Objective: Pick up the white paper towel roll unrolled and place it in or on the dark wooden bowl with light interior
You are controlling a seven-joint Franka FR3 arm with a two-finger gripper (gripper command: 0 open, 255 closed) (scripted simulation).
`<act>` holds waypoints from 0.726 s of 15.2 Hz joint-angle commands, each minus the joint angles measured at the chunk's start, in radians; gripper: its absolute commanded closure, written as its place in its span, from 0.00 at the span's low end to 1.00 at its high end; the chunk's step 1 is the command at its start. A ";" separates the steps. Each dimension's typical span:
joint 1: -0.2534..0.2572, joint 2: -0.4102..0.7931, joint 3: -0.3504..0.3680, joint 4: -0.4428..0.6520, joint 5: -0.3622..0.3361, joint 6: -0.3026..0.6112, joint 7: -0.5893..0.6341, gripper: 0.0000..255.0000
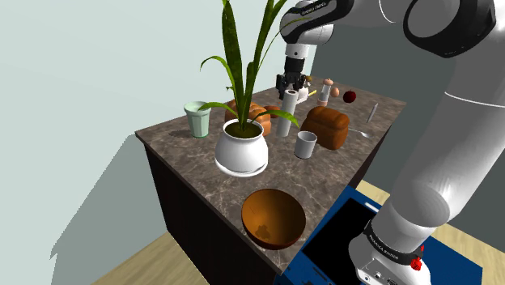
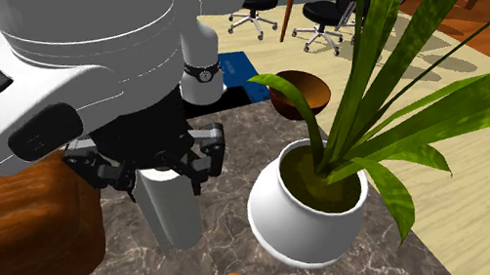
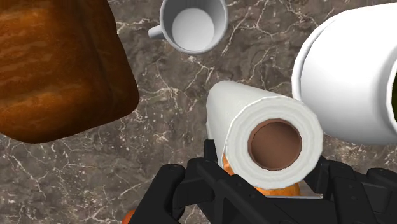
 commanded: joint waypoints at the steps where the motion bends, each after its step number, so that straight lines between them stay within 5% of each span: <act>1: 0.000 -0.006 0.000 0.019 -0.002 -0.025 0.002 1.00; 11: -0.001 -0.016 -0.002 0.140 -0.007 -0.157 0.010 1.00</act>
